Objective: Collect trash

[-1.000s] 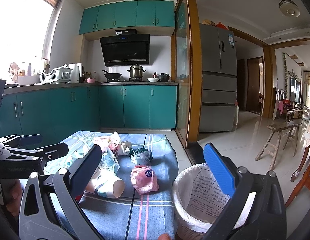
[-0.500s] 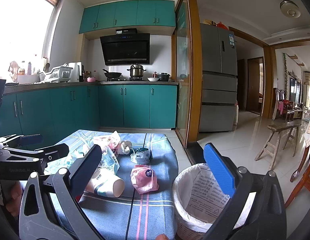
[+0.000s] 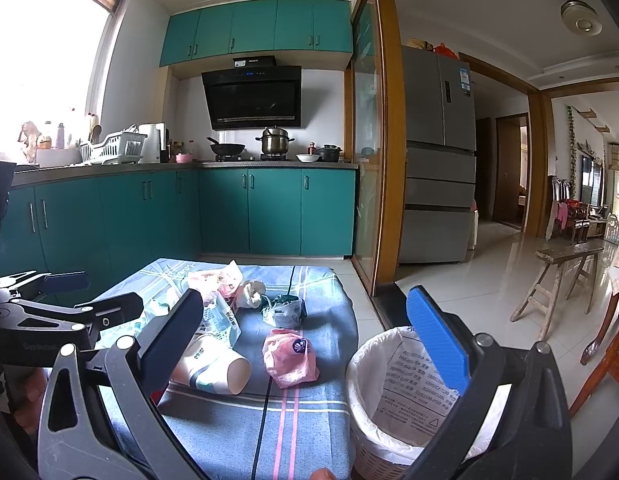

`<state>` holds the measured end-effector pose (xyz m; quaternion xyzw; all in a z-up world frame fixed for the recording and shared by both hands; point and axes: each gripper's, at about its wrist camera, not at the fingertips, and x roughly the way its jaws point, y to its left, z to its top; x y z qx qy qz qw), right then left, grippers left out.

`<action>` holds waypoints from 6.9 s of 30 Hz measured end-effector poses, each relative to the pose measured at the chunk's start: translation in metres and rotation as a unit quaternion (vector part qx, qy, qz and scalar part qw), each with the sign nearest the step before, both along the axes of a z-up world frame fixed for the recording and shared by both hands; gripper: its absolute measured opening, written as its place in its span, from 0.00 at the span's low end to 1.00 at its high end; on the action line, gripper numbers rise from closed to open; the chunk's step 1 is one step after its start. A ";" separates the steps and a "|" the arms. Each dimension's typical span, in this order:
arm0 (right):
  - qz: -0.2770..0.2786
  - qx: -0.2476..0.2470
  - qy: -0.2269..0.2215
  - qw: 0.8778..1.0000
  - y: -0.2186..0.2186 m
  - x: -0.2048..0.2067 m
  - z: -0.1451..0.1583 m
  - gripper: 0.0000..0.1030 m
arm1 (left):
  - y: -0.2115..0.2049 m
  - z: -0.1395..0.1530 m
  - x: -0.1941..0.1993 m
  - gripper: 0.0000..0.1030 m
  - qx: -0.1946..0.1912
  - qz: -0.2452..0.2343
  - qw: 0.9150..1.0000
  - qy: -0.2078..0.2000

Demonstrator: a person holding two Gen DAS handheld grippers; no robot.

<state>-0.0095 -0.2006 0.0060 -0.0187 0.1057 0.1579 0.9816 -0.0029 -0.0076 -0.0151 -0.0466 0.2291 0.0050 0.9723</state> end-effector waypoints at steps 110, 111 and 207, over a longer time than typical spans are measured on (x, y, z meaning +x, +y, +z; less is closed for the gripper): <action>0.127 0.018 0.191 0.973 -0.002 0.173 -0.056 0.55 | 0.030 -0.035 0.040 0.10 0.063 -0.083 0.978 0.182; 0.119 0.022 0.186 0.975 -0.008 0.173 -0.054 0.55 | 0.027 -0.030 0.042 0.10 0.063 -0.088 0.979 0.175; 0.360 -0.113 0.259 0.889 0.134 0.135 -0.108 0.78 | 0.103 -0.029 0.159 0.96 -0.010 0.042 0.980 0.193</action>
